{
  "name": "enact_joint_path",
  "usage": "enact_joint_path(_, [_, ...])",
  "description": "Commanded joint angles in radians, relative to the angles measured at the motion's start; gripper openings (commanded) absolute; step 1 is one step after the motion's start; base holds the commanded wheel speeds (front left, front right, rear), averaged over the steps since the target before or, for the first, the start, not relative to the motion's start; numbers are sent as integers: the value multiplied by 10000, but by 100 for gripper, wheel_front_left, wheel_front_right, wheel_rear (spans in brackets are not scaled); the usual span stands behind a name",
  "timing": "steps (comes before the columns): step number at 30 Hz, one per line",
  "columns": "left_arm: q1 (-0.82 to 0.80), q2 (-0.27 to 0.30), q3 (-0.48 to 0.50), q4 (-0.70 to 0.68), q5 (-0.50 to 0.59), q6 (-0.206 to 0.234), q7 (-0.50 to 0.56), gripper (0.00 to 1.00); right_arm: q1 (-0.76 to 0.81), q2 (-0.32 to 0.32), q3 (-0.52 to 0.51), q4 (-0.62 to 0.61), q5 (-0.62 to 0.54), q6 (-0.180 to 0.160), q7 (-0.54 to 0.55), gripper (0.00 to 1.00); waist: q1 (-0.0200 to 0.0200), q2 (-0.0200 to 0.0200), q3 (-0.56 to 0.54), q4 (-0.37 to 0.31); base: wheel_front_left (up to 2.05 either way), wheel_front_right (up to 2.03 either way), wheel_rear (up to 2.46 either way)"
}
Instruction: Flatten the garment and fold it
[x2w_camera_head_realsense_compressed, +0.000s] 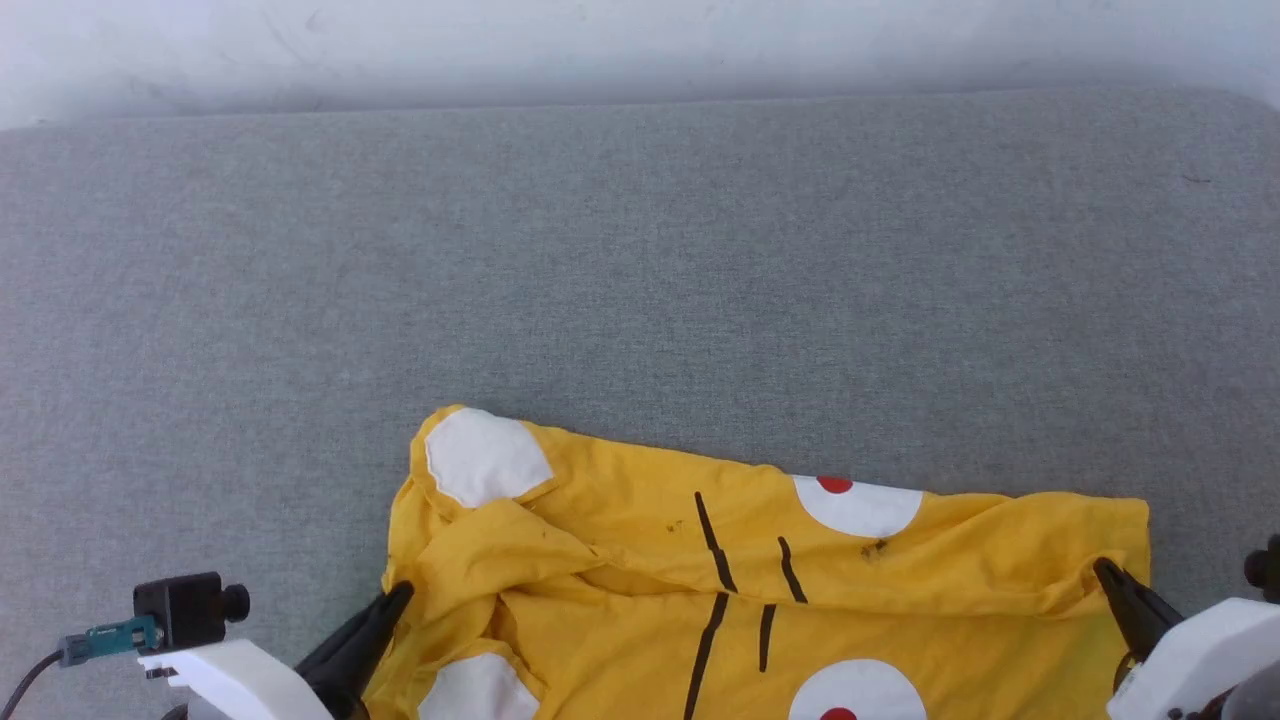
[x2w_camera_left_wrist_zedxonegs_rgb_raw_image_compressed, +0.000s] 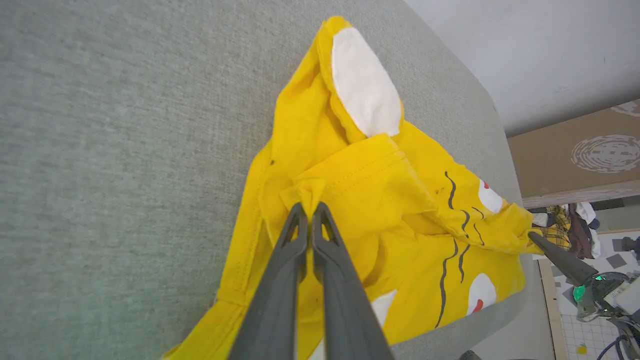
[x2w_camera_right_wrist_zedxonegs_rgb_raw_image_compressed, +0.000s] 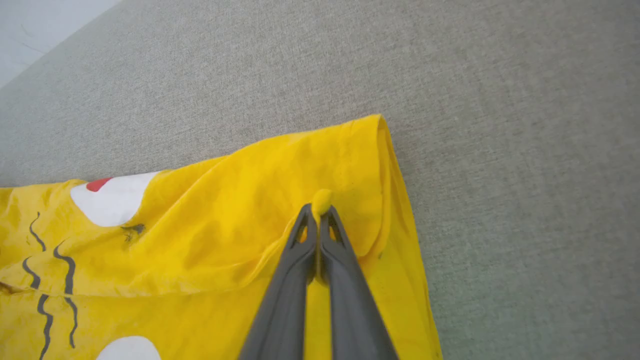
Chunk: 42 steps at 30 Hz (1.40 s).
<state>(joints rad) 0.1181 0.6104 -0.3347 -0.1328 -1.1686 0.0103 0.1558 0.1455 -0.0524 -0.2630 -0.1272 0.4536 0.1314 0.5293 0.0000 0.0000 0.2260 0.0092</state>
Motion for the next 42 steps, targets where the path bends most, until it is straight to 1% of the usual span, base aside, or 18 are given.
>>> enact_joint_path(1, [-154,-68,-11,35,64,43,-80,100,-127,21,29,29,-57,-7,-74,100,0,0,-4,-16,0,0,0])
enact_joint_path(4, [-300,-225,90,103,184,116,-380,100,-193,21,206,9,-67,-7,-187,100,0,0,-25,-33,0,0,0])
enact_joint_path(6, [-342,-317,317,34,350,224,-826,100,-152,21,232,-186,-1,-7,-270,100,0,0,-42,-30,0,0,0])
enact_joint_path(10, [-337,-531,1107,-327,985,623,-2339,100,65,21,30,-790,107,-7,-454,100,0,0,-44,-16,0,0,0])
enact_joint_path(13, [-321,-598,1693,-572,2021,1114,-3648,100,149,22,-373,-1051,-270,-7,-773,100,0,0,-1,1,0,0,0])
enact_joint_path(15, [-317,-645,1962,-751,3010,1482,-4013,100,205,22,-598,-956,-575,-7,-878,100,0,0,30,43,0,0,0])
enact_joint_path(18, [-325,-1001,2233,-1072,4348,1776,-4157,100,248,22,-901,-553,-924,-7,-983,100,0,0,84,146,0,0,0])
enact_joint_path(21, [-301,-1507,2459,-1294,5347,1730,-4169,100,271,22,-1019,20,-1061,-7,-1029,100,0,0,164,265,0,0,0])
enact_joint_path(24, [-252,-1936,2578,-1269,5828,1496,-4172,100,209,22,-892,538,-1079,-7,-1120,100,0,0,266,350,0,0,0])
enact_joint_path(29, [-314,-2189,2745,-1119,6514,1128,-4174,100,-49,22,-645,1105,-944,-7,-1170,100,0,0,414,468,0,0,0])
enact_joint_path(31, [-369,-2271,2787,-1066,6680,1005,-4174,100,-110,22,-632,1372,-927,-7,-985,100,0,0,463,511,0,0,0])
enact_joint_path(32, [-404,-2301,2802,-1041,6765,952,-4174,100,-127,22,-657,1521,-861,-7,-820,70,0,0,485,534,0,0,0])
enact_joint_path(33, [-435,-2337,2813,-1010,6831,903,-4174,100,-122,22,-663,1663,-787,-7,-599,36,0,0,503,554,0,0,0])
enact_joint_path(34, [-461,-2372,2819,-970,6881,858,-4174,100,-115,22,-649,1751,-713,-7,-386,13,0,0,514,570,0,0,0])
enact_joint_path(35, [-486,-2411,2831,-932,6922,816,-4174,100,-121,22,-738,1813,-633,-7,-270,0,0,0,524,581,0,0,0])
enact_joint_path(39, [-525,-2651,2937,-757,6965,671,-4175,100,-273,22,-1323,1679,-853,-7,-220,0,0,0,469,589,0,0,0])
enact_joint_path(42, [-473,-2825,3032,-643,7004,562,-4175,100,-448,22,-1762,1347,-1306,-7,-237,0,0,0,402,569,0,0,0])
